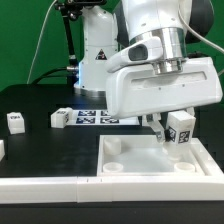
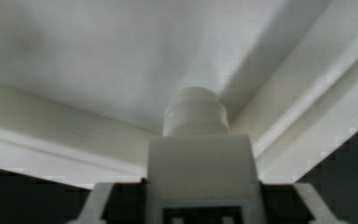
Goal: Assemble one leg
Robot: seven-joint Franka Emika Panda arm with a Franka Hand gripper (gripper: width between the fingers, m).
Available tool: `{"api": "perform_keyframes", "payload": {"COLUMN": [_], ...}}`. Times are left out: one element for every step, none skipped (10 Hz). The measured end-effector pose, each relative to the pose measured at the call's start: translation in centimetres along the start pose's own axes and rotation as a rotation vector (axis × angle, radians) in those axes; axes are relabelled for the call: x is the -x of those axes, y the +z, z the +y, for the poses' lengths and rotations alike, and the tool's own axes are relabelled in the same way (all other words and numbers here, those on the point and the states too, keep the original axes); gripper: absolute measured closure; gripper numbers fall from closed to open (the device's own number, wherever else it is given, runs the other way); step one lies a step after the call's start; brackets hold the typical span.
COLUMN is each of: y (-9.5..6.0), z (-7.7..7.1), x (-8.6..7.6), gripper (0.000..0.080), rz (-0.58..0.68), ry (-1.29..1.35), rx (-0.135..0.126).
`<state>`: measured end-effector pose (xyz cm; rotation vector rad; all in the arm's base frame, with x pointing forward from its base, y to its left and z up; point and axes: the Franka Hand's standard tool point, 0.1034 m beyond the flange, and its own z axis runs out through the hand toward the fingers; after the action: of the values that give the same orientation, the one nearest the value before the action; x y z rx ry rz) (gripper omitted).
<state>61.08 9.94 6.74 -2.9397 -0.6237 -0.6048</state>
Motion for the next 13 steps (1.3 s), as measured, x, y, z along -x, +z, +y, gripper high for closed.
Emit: {"api": "perform_keyframes", "payload": {"y": [0.0,-0.1,-0.3,-0.5,-0.5,-0.6,-0.5,-0.4,-0.3,0.1,0.3,0.4,0.5], "z": [0.0,0.0,0.1,0.2,0.3,0.3,0.5,0.6,0.6,0.5,0.4,0.2,0.0], "x": [0.0,0.0,-0.1,-0.3,-0.6,-0.9,-1.4,-1.6,-1.7,-1.6,-1.7,-1.8,-1.9], "gripper": [0.0511,0.0511,0.0511,0.0511,0.0511,0.0511,0.0511,0.0511,0.0511,0.0511,0.0511,0.0511,0.0511], "rz": [-0.001,-0.002,0.000,0.000,0.000,-0.001,0.004,0.006,0.007,0.008,0.019,0.030,0.036], "ry": [-0.001,-0.001,-0.001,-0.001,-0.001,-0.001,0.000,0.001,0.001,0.002,0.001,-0.002,-0.004], "rx": [0.000,0.000,0.001,0.001,0.000,-0.001,-0.001,-0.001,-0.001,-0.002,0.001,0.004,0.005]}}
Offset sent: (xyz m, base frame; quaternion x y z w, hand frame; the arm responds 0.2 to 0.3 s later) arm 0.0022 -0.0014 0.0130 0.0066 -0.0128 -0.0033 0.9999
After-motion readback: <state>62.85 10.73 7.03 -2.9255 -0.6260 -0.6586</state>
